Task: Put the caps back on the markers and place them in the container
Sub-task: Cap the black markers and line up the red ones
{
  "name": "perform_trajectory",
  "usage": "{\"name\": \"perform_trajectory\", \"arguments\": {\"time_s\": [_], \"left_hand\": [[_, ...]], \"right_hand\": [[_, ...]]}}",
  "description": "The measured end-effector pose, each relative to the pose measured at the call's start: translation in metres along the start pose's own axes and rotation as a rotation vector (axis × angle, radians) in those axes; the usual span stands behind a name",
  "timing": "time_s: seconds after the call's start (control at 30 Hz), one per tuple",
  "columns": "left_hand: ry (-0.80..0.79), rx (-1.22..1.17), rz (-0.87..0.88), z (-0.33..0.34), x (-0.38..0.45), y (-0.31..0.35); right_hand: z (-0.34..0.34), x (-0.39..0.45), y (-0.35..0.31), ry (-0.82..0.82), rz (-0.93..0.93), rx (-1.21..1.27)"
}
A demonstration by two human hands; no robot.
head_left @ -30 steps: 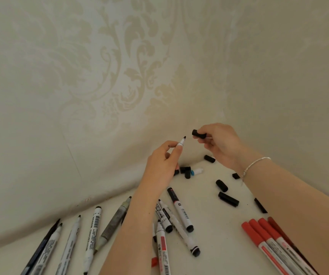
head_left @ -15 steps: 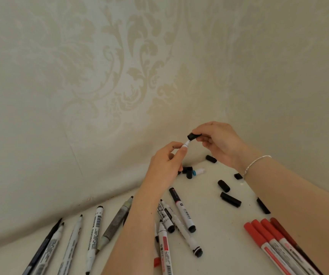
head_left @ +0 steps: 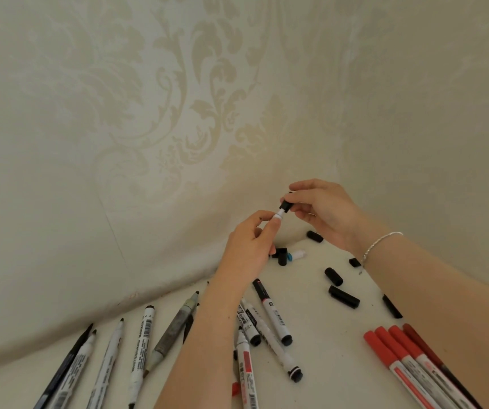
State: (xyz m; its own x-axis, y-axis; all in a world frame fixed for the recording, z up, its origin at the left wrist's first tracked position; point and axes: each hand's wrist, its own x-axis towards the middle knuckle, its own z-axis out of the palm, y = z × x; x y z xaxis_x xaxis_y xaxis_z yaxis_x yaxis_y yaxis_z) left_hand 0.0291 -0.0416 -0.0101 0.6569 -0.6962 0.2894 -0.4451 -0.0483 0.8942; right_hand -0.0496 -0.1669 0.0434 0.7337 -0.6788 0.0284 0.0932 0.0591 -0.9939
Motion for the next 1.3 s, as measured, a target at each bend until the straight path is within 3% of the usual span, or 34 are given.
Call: {"name": "perform_trajectory", "arguments": {"time_s": [0.23,0.6,0.73,0.9,1.03,1.17,1.3], "left_hand": [[0.02,0.004,-0.02,0.001,0.002,0.0],[0.13,-0.085,0.01,0.008,0.004,0.006],[0.102,-0.084,-0.029,0.015,0.002,0.004],[0.045,-0.323,-0.124,0.015,-0.001,0.019],[-0.136,-0.598,-0.22,0.009,-0.006,0.036],[-0.205,-0.36,-0.251,0.011,-0.009,0.036],[-0.237,-0.093,-0.223,0.027,-0.016,0.033]], "right_hand": [[0.002,-0.001,0.003,-0.14,0.081,-0.021],[0.01,-0.008,-0.006,-0.16,0.043,0.008],[0.01,-0.014,0.001,-0.077,0.02,-0.049],[0.021,-0.018,0.0,0.057,-0.136,-0.302],[0.017,-0.025,-0.016,0.073,-0.236,-0.523],[-0.009,-0.046,-0.035,-0.023,-0.12,-0.643],[-0.045,-0.069,-0.037,-0.107,0.008,-0.917]]}}
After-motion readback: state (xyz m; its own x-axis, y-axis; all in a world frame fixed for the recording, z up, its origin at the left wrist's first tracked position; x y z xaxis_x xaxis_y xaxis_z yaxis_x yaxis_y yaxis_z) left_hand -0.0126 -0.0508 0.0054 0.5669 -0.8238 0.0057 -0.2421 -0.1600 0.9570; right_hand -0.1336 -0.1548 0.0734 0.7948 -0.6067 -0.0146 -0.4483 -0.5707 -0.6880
